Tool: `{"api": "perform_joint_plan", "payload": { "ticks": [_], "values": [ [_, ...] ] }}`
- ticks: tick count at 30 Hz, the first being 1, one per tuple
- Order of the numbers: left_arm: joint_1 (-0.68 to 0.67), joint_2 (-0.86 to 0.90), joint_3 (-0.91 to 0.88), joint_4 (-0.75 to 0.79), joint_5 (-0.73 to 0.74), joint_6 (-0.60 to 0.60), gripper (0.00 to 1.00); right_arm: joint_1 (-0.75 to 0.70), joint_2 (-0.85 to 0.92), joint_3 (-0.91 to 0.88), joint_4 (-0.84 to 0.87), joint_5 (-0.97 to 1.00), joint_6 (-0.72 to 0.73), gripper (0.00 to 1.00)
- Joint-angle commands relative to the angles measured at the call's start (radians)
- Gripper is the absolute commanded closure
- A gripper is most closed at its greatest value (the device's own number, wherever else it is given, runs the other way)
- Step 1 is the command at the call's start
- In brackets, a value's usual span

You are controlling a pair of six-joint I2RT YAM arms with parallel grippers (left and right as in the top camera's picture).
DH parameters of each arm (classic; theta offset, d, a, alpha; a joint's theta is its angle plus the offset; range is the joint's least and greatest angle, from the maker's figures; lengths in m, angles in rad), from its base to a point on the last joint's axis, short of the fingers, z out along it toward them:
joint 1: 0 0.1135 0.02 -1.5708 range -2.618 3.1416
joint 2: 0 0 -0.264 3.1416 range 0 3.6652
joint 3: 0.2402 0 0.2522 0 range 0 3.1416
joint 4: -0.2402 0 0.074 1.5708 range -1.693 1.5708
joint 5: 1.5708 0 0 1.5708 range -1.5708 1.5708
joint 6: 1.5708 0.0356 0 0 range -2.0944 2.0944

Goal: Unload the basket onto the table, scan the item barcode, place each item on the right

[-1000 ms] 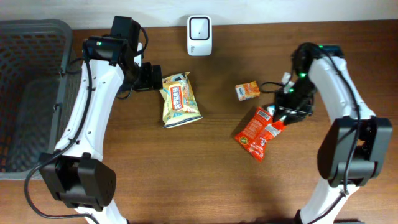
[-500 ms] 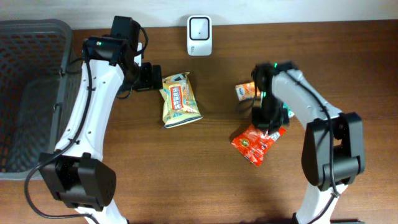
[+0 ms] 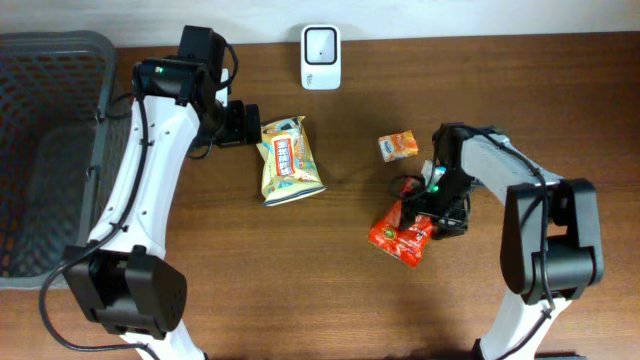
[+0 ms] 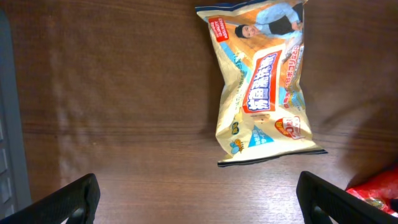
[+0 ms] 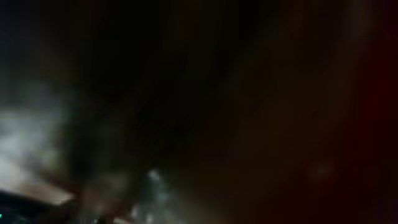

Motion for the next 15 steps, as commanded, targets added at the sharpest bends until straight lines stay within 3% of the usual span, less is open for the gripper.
{"api": "perform_joint_plan", "payload": {
  "ticks": [1, 2, 7, 11, 15],
  "values": [
    [0.001, -0.002, 0.0, 0.0, 0.007, -0.01, 0.01, 0.005, -0.002, -0.029, 0.103, -0.082, 0.014, 0.43],
    [0.001, -0.002, 0.0, 0.0, 0.007, -0.01, 0.01, 0.005, -0.002, -0.024, 0.117, -0.085, 0.014, 0.52],
    [0.001, -0.002, 0.0, 0.0, 0.007, -0.01, 0.01, 0.006, -0.003, 0.121, 0.078, -0.093, -0.009, 0.57],
    [0.001, -0.002, 0.0, 0.0, 0.007, -0.01, 0.01, 0.038, -0.002, 0.265, 0.076, -0.243, -0.294, 0.51],
    [0.001, -0.002, 0.0, 0.0, 0.007, -0.01, 0.01, 0.023, -0.002, 0.285, 0.036, -0.049, -0.081, 0.44]
  ]
}}
